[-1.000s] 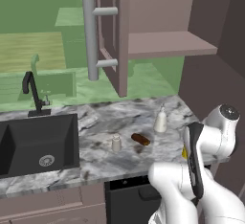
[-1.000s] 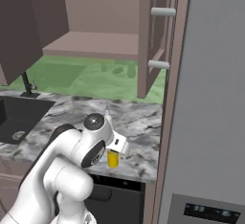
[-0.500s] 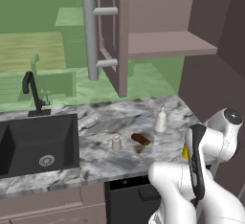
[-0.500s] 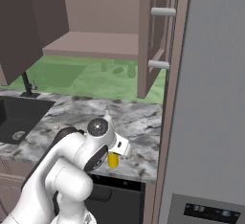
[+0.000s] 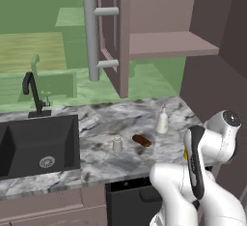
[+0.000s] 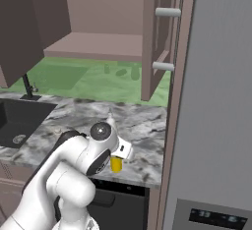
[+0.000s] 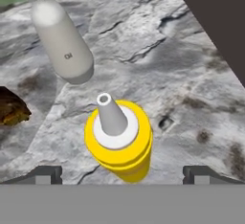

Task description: There are various items on the counter. Only move the condiments/shakers into the cabinet.

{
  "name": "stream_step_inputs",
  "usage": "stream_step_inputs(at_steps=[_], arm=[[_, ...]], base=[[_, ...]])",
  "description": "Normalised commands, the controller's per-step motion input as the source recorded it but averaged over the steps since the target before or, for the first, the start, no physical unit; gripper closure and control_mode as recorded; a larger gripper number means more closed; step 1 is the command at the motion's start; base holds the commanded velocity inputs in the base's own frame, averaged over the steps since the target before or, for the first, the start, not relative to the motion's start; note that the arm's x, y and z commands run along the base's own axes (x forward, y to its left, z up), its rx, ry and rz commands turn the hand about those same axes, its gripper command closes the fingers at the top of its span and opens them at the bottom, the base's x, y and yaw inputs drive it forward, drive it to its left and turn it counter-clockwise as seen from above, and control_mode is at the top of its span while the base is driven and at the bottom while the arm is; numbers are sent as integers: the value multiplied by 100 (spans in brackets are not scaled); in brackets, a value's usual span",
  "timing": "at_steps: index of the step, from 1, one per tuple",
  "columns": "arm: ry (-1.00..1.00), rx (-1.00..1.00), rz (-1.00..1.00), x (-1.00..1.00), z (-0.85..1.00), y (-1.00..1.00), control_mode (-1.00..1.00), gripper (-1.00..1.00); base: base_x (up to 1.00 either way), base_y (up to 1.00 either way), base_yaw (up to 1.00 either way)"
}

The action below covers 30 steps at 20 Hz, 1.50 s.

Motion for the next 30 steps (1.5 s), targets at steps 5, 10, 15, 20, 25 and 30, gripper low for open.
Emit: stream_step_inputs(at_steps=[5, 10, 15, 20, 25, 30], arm=[[0, -5, 0, 16, -11, 3, -100, -100], [0, -7, 0, 16, -15, 1, -100, -100], [-1, -6, 0, 16, -19, 0, -100, 100], [-1, -1, 0, 2, -4, 0, -100, 100], [-2, 0, 0, -5, 5, 1, -100, 100], [-19, -3, 0, -31, 89, 24, -100, 100]], base=[[0, 0, 0], [0, 0, 0], [0, 0, 0], [0, 0, 0], [0, 0, 0], [0, 0, 0]])
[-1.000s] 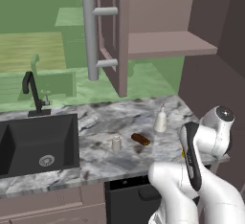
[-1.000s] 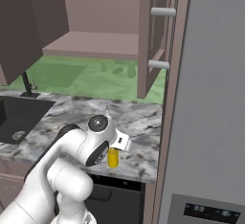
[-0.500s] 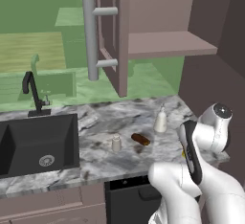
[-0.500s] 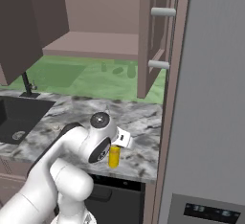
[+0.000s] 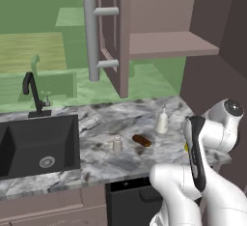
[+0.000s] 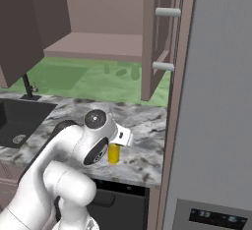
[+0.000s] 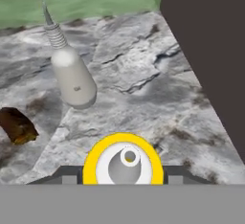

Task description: There are various items on the counter. Only move the condiments/shakers into the cabinet.

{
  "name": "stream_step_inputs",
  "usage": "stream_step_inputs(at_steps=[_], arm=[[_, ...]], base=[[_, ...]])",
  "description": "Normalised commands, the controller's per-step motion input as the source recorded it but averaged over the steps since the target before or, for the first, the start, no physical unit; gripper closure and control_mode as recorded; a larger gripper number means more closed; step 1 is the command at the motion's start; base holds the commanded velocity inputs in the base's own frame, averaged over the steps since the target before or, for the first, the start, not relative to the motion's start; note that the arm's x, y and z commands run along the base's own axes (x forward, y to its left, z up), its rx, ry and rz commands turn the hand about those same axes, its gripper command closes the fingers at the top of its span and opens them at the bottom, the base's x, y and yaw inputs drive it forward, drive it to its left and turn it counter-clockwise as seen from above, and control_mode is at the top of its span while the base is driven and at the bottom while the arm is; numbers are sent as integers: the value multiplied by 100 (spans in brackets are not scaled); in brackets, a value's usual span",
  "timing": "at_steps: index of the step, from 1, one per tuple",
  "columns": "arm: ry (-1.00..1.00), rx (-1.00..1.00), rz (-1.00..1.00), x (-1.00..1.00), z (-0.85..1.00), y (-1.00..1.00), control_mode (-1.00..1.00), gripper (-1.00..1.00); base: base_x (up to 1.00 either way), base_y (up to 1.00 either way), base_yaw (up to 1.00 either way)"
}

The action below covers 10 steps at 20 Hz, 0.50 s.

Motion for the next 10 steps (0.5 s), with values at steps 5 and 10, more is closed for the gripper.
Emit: stream_step_inputs(at_steps=[5, 10], arm=[[-24, -13, 1, -31, 100, 27, -100, 100], [-35, -24, 10, -37, 100, 22, -100, 100]], base=[[0, 0, 0], [0, 0, 0]])
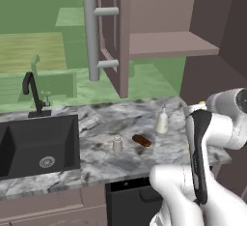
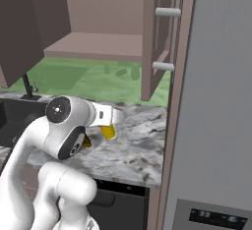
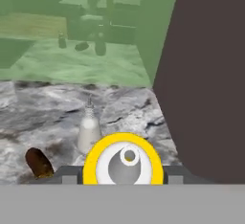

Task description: There are various items on the counter. Only move the condiments/shakers into the cabinet.

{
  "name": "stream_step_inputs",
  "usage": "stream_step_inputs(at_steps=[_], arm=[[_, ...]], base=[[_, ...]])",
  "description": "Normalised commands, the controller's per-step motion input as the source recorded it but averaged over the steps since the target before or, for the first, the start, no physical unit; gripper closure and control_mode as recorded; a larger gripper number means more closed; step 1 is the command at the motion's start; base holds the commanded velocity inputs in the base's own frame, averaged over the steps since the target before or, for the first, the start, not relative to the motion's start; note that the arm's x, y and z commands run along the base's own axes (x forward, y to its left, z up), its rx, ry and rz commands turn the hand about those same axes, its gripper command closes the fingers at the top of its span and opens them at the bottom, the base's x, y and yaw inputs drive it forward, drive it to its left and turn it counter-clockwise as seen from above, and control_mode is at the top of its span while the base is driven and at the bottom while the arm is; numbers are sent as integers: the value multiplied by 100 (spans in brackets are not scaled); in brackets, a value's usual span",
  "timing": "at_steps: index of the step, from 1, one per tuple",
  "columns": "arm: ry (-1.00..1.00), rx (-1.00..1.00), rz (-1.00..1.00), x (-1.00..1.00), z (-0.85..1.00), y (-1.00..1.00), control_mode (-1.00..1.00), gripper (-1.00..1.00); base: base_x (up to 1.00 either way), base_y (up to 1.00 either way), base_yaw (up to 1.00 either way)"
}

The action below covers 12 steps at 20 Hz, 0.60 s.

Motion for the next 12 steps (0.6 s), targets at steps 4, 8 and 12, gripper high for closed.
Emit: stream_step_inputs(at_steps=[4, 8, 12], arm=[[-27, -19, 13, -39, 100, 2, -100, 100], [-14, -12, 13, -16, 100, 13, -100, 100], [-12, 0, 7, -3, 100, 15, -100, 100]], base=[[0, 0, 0], [0, 0, 0], [0, 0, 0]])
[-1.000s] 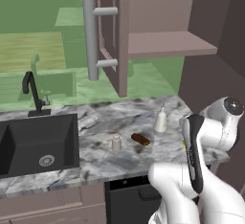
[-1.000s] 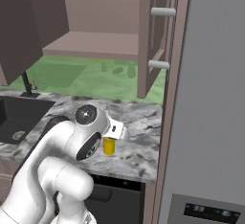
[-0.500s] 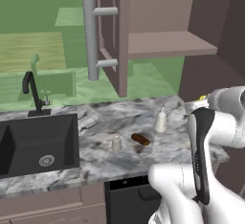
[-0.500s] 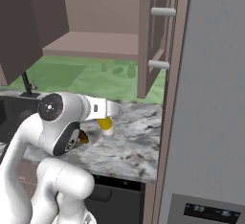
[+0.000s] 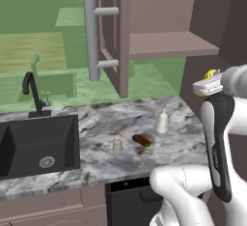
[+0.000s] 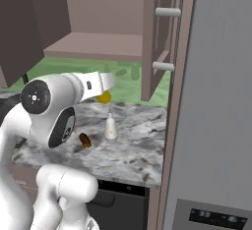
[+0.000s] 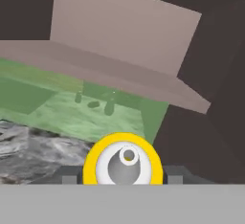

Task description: There are various items on the counter. Only move the condiments/shakers into the cabinet.

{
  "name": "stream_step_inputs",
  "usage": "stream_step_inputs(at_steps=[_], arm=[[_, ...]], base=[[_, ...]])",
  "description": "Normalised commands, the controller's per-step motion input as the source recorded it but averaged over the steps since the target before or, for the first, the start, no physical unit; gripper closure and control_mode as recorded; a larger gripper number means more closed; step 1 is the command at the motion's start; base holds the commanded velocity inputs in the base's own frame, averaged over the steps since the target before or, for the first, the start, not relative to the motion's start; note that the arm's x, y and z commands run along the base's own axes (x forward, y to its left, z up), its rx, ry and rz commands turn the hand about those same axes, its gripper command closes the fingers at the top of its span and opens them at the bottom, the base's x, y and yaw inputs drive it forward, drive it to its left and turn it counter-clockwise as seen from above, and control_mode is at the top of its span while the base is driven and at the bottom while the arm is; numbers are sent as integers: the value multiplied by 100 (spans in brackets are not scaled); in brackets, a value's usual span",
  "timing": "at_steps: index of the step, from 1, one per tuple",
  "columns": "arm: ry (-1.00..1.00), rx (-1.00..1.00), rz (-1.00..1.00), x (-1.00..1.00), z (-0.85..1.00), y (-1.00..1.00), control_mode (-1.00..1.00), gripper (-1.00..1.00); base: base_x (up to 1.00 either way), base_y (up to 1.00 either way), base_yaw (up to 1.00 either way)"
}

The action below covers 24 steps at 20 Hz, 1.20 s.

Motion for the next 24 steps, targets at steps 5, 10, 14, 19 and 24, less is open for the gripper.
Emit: stream_step_inputs(at_steps=[5, 10, 14, 19, 24], arm=[[-2, 0, 0, 0, 100, 8, -100, 100], [4, 0, 0, 5, 93, 2, -100, 100], [2, 0, -2, 4, 7, 0, -100, 100], [-1, 0, -3, 1, 0, -12, -100, 100], [0, 7, -2, 5, 1, -10, -100, 100]], base=[[0, 0, 0], [0, 0, 0], [0, 0, 0], [0, 0, 0], [0, 0, 0]])
